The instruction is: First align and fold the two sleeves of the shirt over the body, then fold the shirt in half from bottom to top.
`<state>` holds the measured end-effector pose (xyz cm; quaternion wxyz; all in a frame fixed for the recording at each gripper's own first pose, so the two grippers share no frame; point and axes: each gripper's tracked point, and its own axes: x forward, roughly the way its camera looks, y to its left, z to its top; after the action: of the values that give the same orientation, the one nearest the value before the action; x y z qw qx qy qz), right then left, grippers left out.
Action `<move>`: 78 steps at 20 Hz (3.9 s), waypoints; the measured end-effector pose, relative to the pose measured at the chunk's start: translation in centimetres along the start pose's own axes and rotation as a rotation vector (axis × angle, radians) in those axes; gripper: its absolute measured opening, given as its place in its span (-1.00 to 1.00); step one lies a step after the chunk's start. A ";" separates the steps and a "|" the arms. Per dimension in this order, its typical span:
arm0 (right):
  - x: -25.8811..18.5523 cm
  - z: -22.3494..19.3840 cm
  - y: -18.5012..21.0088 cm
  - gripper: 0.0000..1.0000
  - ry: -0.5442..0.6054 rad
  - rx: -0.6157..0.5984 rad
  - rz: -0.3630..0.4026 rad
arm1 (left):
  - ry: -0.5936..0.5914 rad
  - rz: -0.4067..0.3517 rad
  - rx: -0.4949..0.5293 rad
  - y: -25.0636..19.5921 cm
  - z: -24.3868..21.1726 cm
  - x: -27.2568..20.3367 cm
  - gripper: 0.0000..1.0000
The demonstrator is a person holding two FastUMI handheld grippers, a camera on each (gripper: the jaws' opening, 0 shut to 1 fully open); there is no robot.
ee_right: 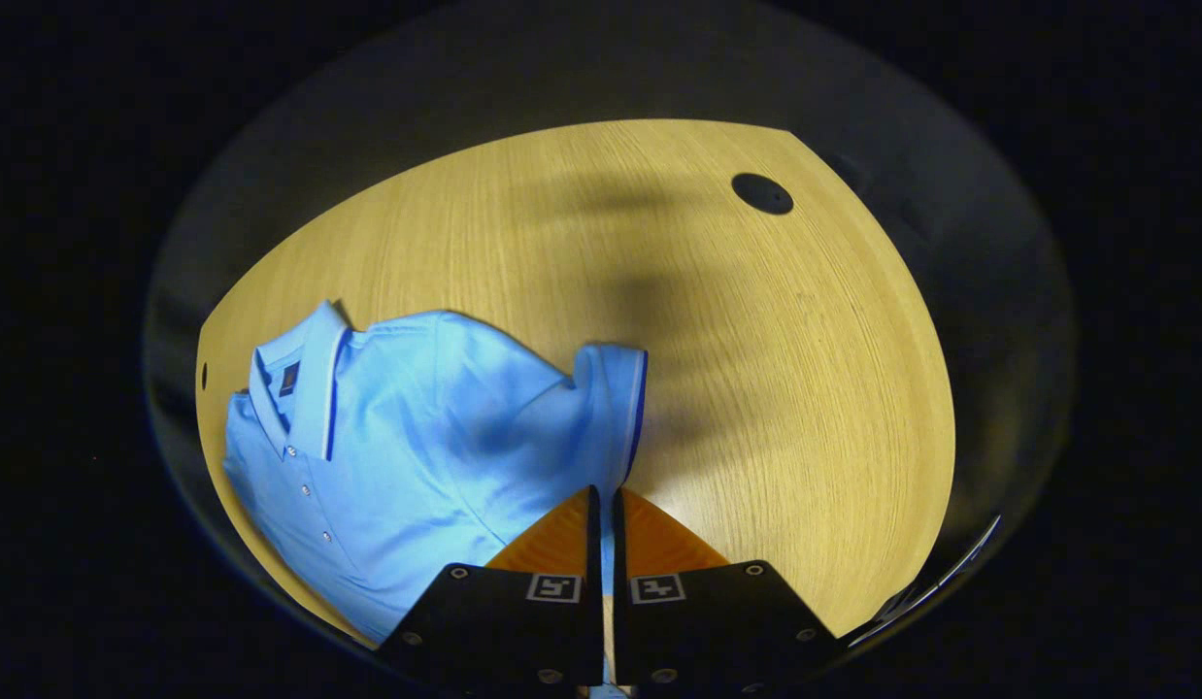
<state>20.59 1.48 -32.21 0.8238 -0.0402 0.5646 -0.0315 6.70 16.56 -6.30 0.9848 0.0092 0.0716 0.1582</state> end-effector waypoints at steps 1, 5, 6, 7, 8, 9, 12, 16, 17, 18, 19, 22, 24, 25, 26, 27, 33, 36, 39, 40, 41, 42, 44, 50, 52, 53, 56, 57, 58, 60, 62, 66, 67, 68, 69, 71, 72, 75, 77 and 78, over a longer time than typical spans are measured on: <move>-0.9 0.5 0.3 -0.92 -0.024 -0.024 -0.002 | 0.007 0.000 0.000 0.1 -0.3 0.0 0.96; -4.4 2.1 2.3 -0.92 -0.107 -0.113 -0.003 | 0.013 -0.009 -0.005 0.6 -0.7 -0.3 0.90; -5.1 2.2 2.7 -0.92 -0.124 -0.146 -0.007 | 0.012 -0.010 -0.006 0.9 -0.7 -0.3 0.90; -6.0 2.3 3.2 -0.92 -0.141 -0.175 -0.017 | 0.011 -0.011 -0.009 1.3 -0.8 -0.3 0.90; -6.7 2.5 3.8 -0.92 -0.158 -0.203 -0.018 | 0.011 -0.012 -0.012 1.5 -0.7 -0.2 0.90; -7.5 2.4 4.7 -0.92 -0.168 -0.227 -0.011 | 0.011 -0.012 -0.017 1.8 -0.8 -0.5 0.90; -9.3 1.9 8.1 -0.92 -0.191 -0.263 0.033 | 0.017 -0.010 -0.023 2.9 -1.1 -0.7 0.90; -10.9 0.9 12.6 -0.92 -0.206 -0.301 0.084 | 0.016 -0.006 -0.019 4.4 -1.1 -1.0 0.90; -11.2 0.7 13.9 -0.92 -0.208 -0.305 0.099 | 0.016 -0.003 -0.018 4.9 -1.2 -0.8 0.90; -11.4 0.3 15.0 -0.92 -0.206 -0.307 0.116 | 0.017 0.000 -0.019 5.3 -1.3 -1.0 0.90; -11.7 0.1 16.1 -0.92 -0.201 -0.305 0.131 | 0.018 0.004 -0.021 5.8 -1.3 -1.0 0.90; -11.5 -1.1 19.4 -0.92 -0.188 -0.318 0.167 | 0.031 0.015 -0.018 7.3 -1.9 -0.8 0.96; -11.3 -1.8 21.4 -0.92 -0.174 -0.316 0.192 | 0.038 0.023 -0.018 8.0 -2.2 -0.8 0.90; -11.2 -2.2 22.2 -0.92 -0.166 -0.314 0.205 | 0.042 0.027 -0.020 8.3 -2.3 -0.6 0.90; -11.0 -2.6 22.9 -0.91 -0.162 -0.316 0.215 | 0.046 0.030 -0.022 8.7 -2.5 -0.7 0.96; -10.8 -2.9 23.7 -0.92 -0.159 -0.321 0.222 | 0.050 0.035 -0.021 9.1 -2.6 -0.7 0.90; -10.5 -5.1 28.0 -0.84 -0.126 -0.344 0.304 | 0.066 0.044 -0.026 9.8 -3.3 -0.4 0.90; -10.8 -5.5 29.3 -0.52 -0.128 -0.334 0.339 | 0.077 0.035 -0.031 9.3 -3.7 -0.3 0.96; -11.5 -5.3 29.5 -0.12 -0.165 -0.351 0.349 | 0.116 0.036 -0.023 8.7 -4.5 0.0 0.96; -11.9 -5.2 29.3 0.23 -0.186 -0.352 0.341 | 0.130 0.029 -0.025 8.3 -4.9 0.2 0.96; -12.1 -5.0 29.2 0.58 -0.208 -0.350 0.338 | 0.152 0.020 -0.026 7.8 -5.3 0.3 0.90; -12.4 -4.9 29.1 0.93 -0.224 -0.346 0.338 | 0.176 0.011 -0.027 7.3 -5.8 0.3 0.96; -12.7 -5.2 28.7 0.96 -0.238 -0.340 0.344 | 0.235 -0.020 -0.042 5.7 -7.4 1.2 0.96; -13.7 -6.0 26.1 0.96 -0.247 -0.276 0.368 | 0.530 -0.079 -0.098 1.7 -15.4 3.2 0.97; -13.7 -6.4 24.9 0.96 -0.241 -0.247 0.375 | 0.626 -0.093 -0.110 0.7 -17.8 3.7 0.97; -13.6 -6.6 24.3 0.96 -0.238 -0.233 0.377 | 0.660 -0.098 -0.120 0.1 -18.9 4.2 0.98; -12.9 -7.6 22.3 0.96 -0.214 -0.184 0.373 | 0.761 -0.107 -0.099 -1.4 -21.9 5.5 1.00; -12.9 -7.8 21.7 0.96 -0.211 -0.170 0.374 | 0.793 -0.105 -0.087 -1.8 -23.0 6.0 1.00; -12.6 -8.2 20.9 0.96 -0.205 -0.160 0.369 | 0.831 -0.105 -0.080 -2.2 -23.9 6.6 1.00; -12.3 -8.7 19.4 0.96 -0.199 -0.143 0.357 | 0.881 -0.096 -0.067 -2.7 -25.5 7.3 0.98; -12.4 -8.9 17.9 0.96 -0.199 -0.115 0.344 | 0.937 -0.087 -0.077 -3.2 -27.0 7.8 0.98; -12.7 -8.9 15.9 0.96 -0.209 -0.064 0.348 | 1.022 -0.049 -0.115 -3.3 -29.5 8.3 0.98; -12.6 -8.7 15.3 0.96 -0.212 -0.057 0.343 | 1.032 -0.046 -0.111 -3.3 -29.9 8.4 0.98; -12.5 -8.6 14.8 0.96 -0.215 -0.049 0.336 | 1.041 -0.040 -0.100 -3.4 -30.1 8.4 0.98; -12.4 -8.4 14.3 0.96 -0.217 -0.040 0.331 | 1.032 -0.044 -0.088 -3.6 -30.2 8.8 0.98; -12.3 -8.3 13.6 0.96 -0.214 -0.018 0.331 | 1.041 -0.034 -0.056 -3.6 -30.2 8.9 0.93; -12.1 -8.3 13.5 0.96 -0.211 -0.011 0.332 | 1.043 -0.028 -0.042 -3.6 -30.3 9.0 0.96; -11.8 -8.3 12.8 0.96 -0.212 -0.018 0.318 | 1.043 -0.013 -0.024 -4.1 -30.4 9.2 0.97; -11.7 -8.2 12.5 0.96 -0.217 -0.023 0.309 | 1.046 -0.029 -0.018 -5.0 -30.4 9.2 0.56; -11.7 -8.2 12.4 0.96 -0.219 -0.025 0.307 | 1.047 -0.049 -0.009 -5.4 -30.5 9.2 0.35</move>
<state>8.79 14.68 -25.62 0.8749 0.0331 0.4714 0.1060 12.63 14.14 -37.93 0.8206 -0.0772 0.5536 0.1188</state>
